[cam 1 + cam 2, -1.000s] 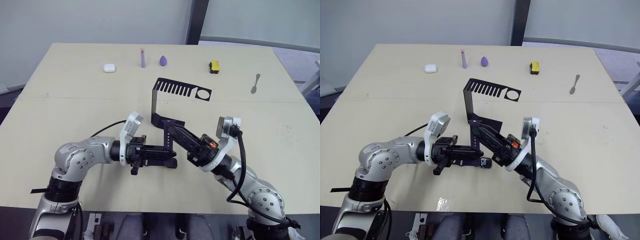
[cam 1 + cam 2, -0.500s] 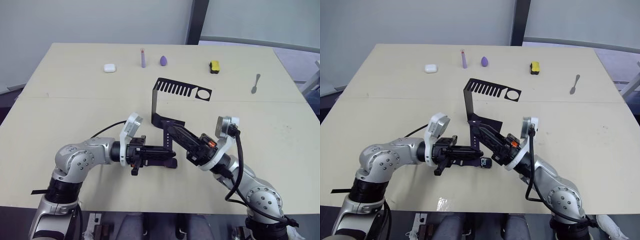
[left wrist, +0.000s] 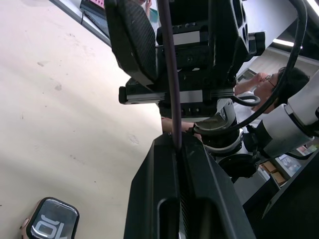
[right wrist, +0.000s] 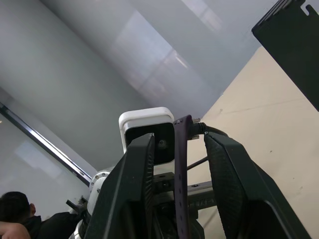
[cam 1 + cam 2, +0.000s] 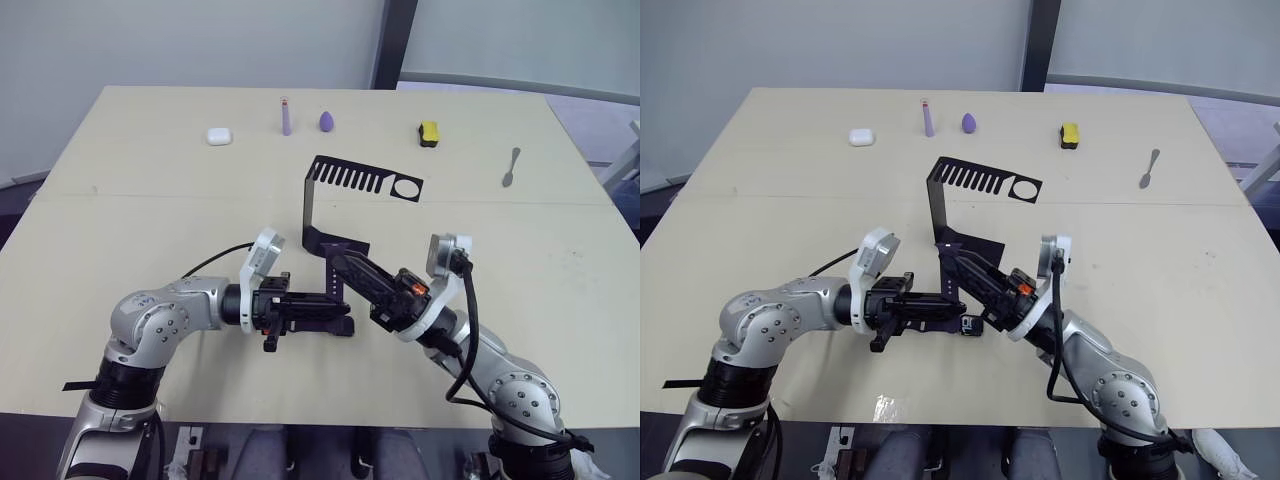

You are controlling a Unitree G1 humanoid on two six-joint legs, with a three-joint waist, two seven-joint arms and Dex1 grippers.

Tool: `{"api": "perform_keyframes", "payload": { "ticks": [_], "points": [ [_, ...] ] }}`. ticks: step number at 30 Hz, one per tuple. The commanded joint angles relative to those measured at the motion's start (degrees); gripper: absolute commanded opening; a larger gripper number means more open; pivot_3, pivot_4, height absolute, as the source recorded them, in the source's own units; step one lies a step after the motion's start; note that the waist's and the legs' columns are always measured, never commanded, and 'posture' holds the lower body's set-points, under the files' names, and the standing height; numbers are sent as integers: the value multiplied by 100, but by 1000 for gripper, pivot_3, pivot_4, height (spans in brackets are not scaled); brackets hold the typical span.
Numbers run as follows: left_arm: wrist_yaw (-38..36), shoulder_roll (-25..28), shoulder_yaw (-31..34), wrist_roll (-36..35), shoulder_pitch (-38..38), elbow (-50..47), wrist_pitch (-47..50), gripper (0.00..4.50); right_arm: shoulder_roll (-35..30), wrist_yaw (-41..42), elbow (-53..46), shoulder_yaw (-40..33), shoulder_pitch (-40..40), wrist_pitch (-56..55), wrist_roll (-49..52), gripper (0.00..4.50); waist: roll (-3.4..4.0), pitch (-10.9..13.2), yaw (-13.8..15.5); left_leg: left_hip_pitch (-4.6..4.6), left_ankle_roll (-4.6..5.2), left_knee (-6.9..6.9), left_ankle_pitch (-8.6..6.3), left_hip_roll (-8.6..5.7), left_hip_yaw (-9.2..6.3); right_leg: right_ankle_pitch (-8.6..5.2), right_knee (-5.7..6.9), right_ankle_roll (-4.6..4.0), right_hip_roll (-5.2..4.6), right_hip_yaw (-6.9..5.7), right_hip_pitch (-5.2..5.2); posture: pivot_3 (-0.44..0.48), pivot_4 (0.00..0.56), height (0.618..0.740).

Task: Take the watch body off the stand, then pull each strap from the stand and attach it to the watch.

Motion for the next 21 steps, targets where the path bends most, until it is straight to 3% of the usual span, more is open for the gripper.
{"api": "perform_keyframes", "payload": {
  "ticks": [1, 16, 21],
  "points": [
    [-95, -18, -27, 8, 7, -132, -110, 0, 47, 195, -91, 11, -60, 3, 3, 1706, 0, 0, -1, 0, 0, 0, 0, 0, 0, 0, 0, 0, 0, 1, 0, 0, 150, 740],
    [-122, -64, -38, 102, 65, -118, -185, 0, 138, 259, 6, -9, -110, -13, -62, 1706, 0, 0, -1, 0, 0, 0, 0, 0, 1, 0, 1, 0, 0, 0, 0, 0, 150, 740],
    [-109, -106, -32, 125, 66, -108, -206, 0, 124, 292, 35, 5, -95, 26, -42, 66, 0, 0, -2, 0, 0, 0, 0, 0, 1, 0, 0, 0, 0, 1, 0, 0, 150, 740]
  ]
}}
